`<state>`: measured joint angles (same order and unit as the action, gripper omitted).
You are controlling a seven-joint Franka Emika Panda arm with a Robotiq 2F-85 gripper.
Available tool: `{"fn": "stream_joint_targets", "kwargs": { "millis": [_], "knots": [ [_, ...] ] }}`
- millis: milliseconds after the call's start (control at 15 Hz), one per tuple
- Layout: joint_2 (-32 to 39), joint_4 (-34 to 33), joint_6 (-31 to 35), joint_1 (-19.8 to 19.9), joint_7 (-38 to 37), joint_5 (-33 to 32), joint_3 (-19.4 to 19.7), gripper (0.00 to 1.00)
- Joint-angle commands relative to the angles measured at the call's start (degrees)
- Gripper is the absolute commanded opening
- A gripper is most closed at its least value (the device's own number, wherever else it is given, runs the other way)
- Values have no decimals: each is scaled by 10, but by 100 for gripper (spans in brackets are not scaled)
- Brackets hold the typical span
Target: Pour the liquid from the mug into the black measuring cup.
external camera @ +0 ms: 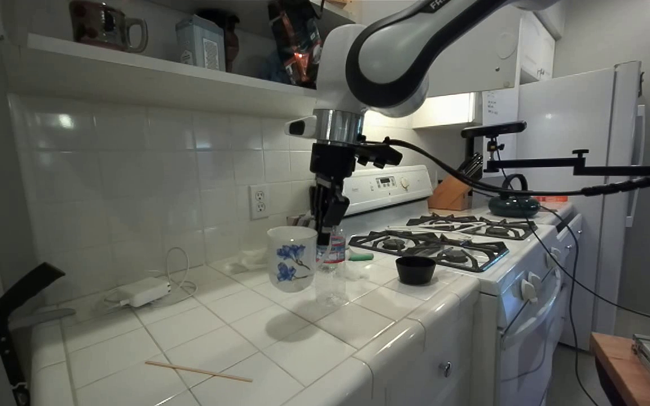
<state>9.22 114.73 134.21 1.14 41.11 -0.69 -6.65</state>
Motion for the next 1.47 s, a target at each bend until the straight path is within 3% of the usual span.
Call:
{"fn": "stream_joint_targets", "kwargs": {
  "millis": [0, 733, 1400],
  "knots": [
    [-37, -3, -26, 3, 17, 21, 11, 4],
    [-49, -76, -65, -2, 12, 36, 26, 4],
    [-123, -71, -199, 4, 12, 5, 58, 4]
  ]
}}
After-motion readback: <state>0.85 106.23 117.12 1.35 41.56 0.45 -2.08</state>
